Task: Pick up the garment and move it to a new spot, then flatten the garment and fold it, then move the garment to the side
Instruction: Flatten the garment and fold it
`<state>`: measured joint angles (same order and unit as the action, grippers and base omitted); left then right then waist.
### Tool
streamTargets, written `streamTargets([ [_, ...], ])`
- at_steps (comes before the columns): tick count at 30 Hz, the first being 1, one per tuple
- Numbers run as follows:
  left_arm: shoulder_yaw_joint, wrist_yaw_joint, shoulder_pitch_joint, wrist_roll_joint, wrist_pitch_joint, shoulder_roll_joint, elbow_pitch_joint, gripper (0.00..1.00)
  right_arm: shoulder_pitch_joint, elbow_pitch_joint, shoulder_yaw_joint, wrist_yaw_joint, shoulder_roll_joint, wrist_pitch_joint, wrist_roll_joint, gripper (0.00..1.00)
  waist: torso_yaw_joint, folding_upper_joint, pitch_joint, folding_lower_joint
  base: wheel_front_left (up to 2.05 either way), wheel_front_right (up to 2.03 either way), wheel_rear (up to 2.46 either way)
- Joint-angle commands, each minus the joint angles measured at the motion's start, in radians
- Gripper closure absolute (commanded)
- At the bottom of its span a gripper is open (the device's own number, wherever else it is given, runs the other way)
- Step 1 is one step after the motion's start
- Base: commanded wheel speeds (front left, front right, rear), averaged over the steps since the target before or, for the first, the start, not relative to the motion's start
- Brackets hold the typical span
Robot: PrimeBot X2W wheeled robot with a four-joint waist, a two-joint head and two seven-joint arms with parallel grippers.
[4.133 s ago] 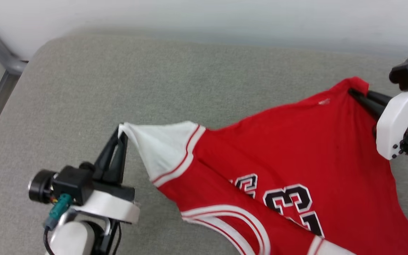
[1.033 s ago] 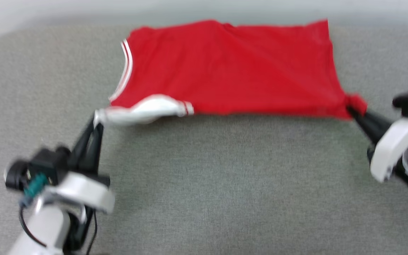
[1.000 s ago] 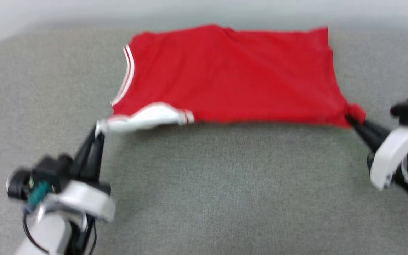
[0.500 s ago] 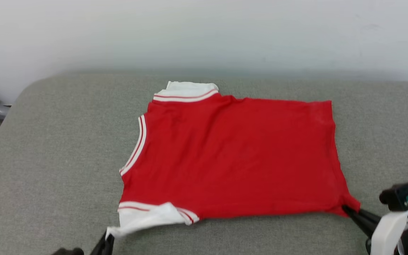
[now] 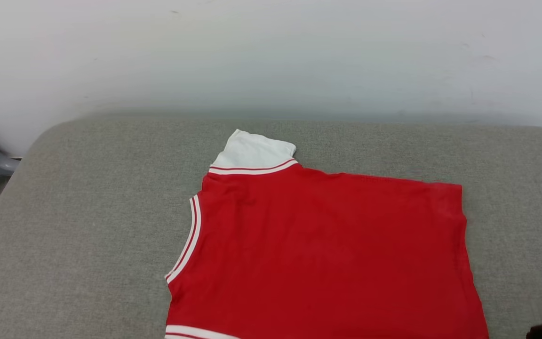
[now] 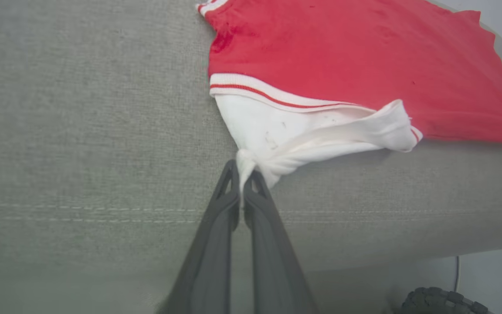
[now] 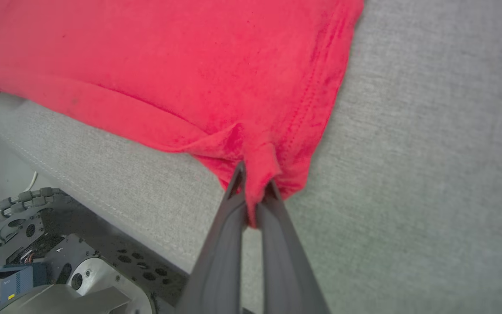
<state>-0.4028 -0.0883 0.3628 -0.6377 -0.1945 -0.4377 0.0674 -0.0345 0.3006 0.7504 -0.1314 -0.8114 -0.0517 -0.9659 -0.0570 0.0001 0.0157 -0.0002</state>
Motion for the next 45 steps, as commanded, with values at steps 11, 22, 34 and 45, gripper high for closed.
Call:
streamTargets([
  [11,-0.019,0.003,-0.117,0.074,0.014,-0.042,-0.025,1.0,0.09,-0.086,-0.169,0.001,0.038,0.067,0.073,1.0,0.004,-0.0001,-0.007,0.0002,0.0,0.0,0.0],
  [22,-0.024,0.058,-0.372,0.141,0.064,-0.088,-0.015,1.0,0.028,-0.169,-0.275,0.001,0.079,0.139,0.118,1.0,0.04,-0.0001,-0.053,0.0002,0.0,0.0,0.0],
  [34,-0.031,0.146,-0.681,0.166,0.053,-0.07,0.2,1.0,-0.171,-0.142,-0.278,0.001,0.115,0.207,0.119,1.0,0.083,-0.0001,-0.2,0.0002,0.0,0.0,0.0],
  [45,-0.081,0.193,-0.825,0.167,0.003,-0.019,0.489,1.0,-0.329,0.026,-0.197,0.001,0.155,0.208,0.139,1.0,0.078,-0.0001,-0.275,0.0002,0.0,0.0,0.0],
])
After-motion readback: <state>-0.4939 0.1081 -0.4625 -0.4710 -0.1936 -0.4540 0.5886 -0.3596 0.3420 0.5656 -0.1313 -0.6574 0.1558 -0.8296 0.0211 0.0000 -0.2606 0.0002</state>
